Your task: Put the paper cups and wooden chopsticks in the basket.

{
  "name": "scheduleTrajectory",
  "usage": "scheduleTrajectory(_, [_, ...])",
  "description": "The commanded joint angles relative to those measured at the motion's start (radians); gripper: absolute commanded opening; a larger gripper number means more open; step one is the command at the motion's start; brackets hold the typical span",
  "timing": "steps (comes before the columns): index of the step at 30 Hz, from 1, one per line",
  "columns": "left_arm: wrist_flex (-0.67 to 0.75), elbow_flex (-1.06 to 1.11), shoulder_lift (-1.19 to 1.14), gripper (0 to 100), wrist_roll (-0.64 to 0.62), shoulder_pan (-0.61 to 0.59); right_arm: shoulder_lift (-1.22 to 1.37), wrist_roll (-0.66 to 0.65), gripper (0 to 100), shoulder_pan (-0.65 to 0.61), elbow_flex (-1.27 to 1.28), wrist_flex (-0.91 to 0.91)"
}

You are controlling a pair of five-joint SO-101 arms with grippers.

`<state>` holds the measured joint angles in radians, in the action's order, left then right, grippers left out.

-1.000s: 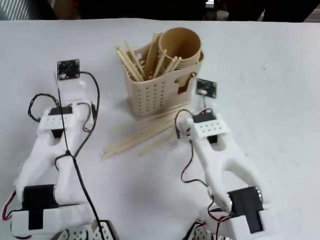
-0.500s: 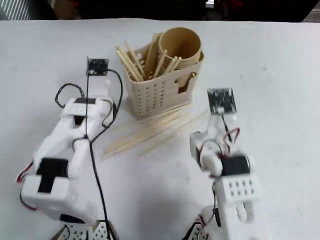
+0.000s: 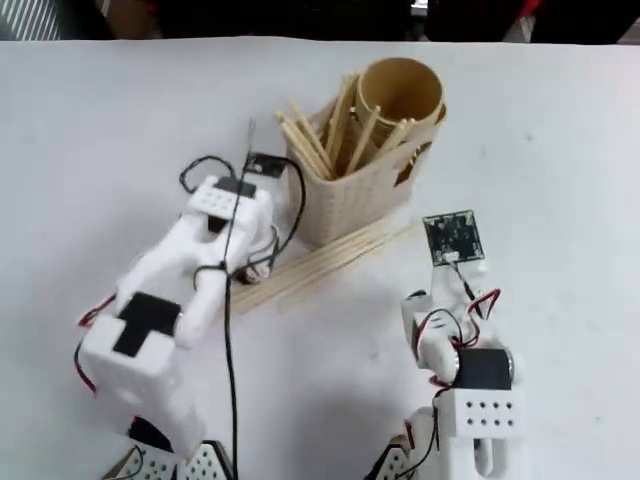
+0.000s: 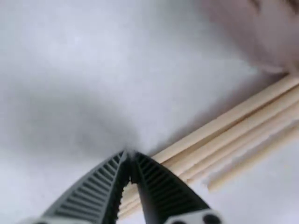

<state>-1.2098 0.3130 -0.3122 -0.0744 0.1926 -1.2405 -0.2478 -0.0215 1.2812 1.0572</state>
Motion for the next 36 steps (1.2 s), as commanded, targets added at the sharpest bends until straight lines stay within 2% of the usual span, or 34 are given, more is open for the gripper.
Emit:
scheduleTrajectory(1, [0.034, 0.109, 0.154, 3, 0.040, 0.012, 0.053, -0.049, 13.0, 0.010, -0.012, 0.005])
scheduleTrajectory(5, [0.072, 0.235, 0.283, 3, 0.089, -0.019, 0.099, -0.089, 13.0, 0.004, -0.014, 0.001])
scheduleTrajectory(8, [0.075, 0.302, 0.364, 3, 0.157, -0.058, 0.114, -0.169, 13.0, 0.004, -0.014, 0.001])
scheduleTrajectory(12, [0.087, 0.328, 0.475, 3, 0.221, -0.171, 0.120, -0.218, 13.0, 0.004, -0.014, 0.005])
scheduleTrajectory(17, [0.155, 0.279, 0.552, 3, 0.218, -0.329, 0.122, -0.235, 13.0, 0.002, -0.038, 0.018])
scheduleTrajectory(20, [0.190, 0.233, 0.541, 3, 0.196, -0.375, 0.122, -0.275, 12.9, -0.015, -0.107, 0.090])
scheduleTrajectory(24, [0.279, 0.152, 0.475, 4, 0.080, -0.409, 0.122, -0.391, 13.0, -0.182, -0.203, 0.199])
scheduleTrajectory(26, [0.308, 0.124, 0.412, 5, 0.012, -0.410, 0.124, -0.370, 13.1, -0.234, -0.279, 0.216])
scheduleTrajectory(28, [0.327, 0.107, 0.346, 8, -0.026, -0.414, 0.137, -0.308, 13.1, -0.231, -0.400, 0.216])
scheduleTrajectory(32, [0.388, 0.087, 0.259, 12, -0.028, -0.467, 0.288, -0.169, 13.1, -0.188, -0.758, 0.268])
scheduleTrajectory(36, [0.446, 0.106, 0.214, 12, -0.023, -0.499, 0.538, -0.104, 13.1, -0.174, -1.134, 0.335])
